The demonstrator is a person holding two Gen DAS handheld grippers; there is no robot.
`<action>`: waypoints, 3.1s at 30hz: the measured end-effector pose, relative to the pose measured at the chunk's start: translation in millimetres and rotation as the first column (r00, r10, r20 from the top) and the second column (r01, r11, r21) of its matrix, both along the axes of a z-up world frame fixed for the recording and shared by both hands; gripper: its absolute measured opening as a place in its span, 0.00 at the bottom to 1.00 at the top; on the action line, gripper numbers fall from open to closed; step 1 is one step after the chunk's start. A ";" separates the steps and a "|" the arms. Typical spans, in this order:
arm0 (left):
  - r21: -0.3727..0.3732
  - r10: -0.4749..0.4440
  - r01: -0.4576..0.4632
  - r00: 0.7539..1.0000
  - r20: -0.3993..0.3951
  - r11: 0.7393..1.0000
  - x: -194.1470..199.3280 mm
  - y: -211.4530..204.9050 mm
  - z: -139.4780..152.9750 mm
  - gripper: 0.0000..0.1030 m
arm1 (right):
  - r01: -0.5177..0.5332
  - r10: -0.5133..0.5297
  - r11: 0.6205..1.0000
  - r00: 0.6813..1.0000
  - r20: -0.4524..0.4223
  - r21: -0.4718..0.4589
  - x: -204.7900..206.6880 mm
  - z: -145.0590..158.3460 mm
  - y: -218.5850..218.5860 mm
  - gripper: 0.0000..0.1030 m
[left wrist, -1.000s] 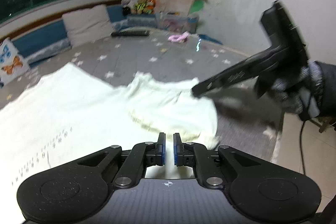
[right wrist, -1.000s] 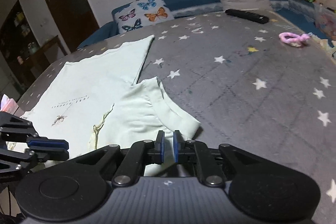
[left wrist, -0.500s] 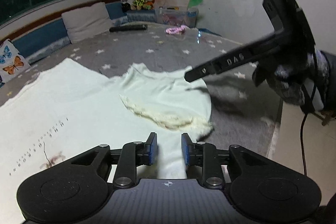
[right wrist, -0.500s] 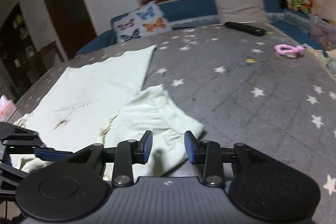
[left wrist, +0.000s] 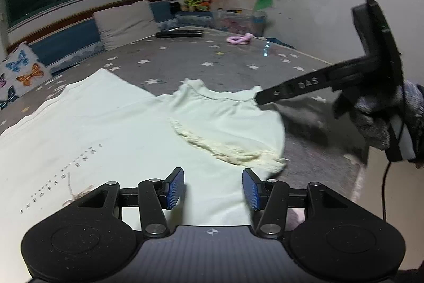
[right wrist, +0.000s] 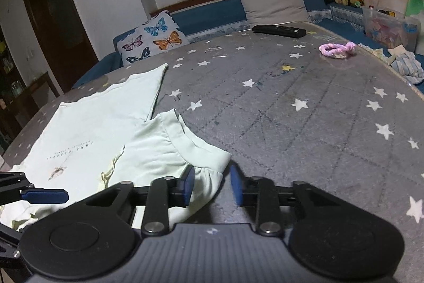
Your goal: Fold clothes
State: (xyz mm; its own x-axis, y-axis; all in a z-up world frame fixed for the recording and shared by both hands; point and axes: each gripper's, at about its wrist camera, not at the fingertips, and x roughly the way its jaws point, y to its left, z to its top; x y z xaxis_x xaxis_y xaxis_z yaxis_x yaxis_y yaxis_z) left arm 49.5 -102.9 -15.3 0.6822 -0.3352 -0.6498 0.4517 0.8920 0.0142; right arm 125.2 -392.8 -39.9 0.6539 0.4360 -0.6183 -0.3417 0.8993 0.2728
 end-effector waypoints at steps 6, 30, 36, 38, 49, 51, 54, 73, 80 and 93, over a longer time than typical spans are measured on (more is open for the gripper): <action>-0.009 0.004 -0.004 1.000 0.014 1.000 9.5 -5.2 0.5 0.49 | 0.009 -0.009 0.998 1.000 0.004 0.063 -1.6 7.4 -3.6 0.07; -0.011 0.120 -0.119 0.992 0.026 0.993 -22.1 51.6 7.3 0.51 | -0.437 0.444 0.883 0.896 -0.002 0.172 -39.9 30.5 99.7 0.10; -0.044 0.134 -0.131 0.989 0.068 0.990 -18.2 51.4 20.0 0.50 | -0.373 0.377 0.917 0.926 -0.002 0.145 -32.2 33.6 73.4 0.16; -0.054 0.117 -0.113 0.990 0.076 0.992 -13.9 44.2 22.8 0.49 | -0.335 0.341 0.936 0.939 -0.041 0.106 -28.0 19.6 66.3 0.16; -0.022 0.052 -0.052 0.999 0.003 0.998 9.5 20.4 3.6 0.39 | -0.310 0.313 0.949 0.949 -0.038 0.060 -20.3 21.3 60.6 0.15; -0.024 0.064 -0.064 0.998 0.008 0.998 16.3 21.8 6.7 0.39 | -0.300 0.302 0.951 0.953 -0.014 0.070 -12.2 25.0 63.5 0.15; -0.028 0.097 -0.096 0.995 0.024 0.995 32.6 24.9 14.8 0.39 | -0.299 0.301 0.952 0.953 -0.023 0.071 1.8 16.6 72.9 0.15; -0.050 0.120 -0.125 0.987 -0.104 0.991 134.4 23.9 0.3 0.07 | -0.303 0.303 0.953 0.953 -0.003 0.018 -11.2 -2.0 74.9 0.15; -0.076 0.143 -0.150 0.986 -0.090 0.986 135.8 26.7 0.6 0.07 | -0.316 0.317 0.948 0.948 0.033 -0.032 -22.3 -0.4 76.2 0.15; -0.072 0.129 -0.129 0.992 -0.004 0.989 56.3 50.0 36.5 0.19 | -0.361 0.366 0.930 0.926 0.091 -0.067 -28.2 16.1 91.6 0.15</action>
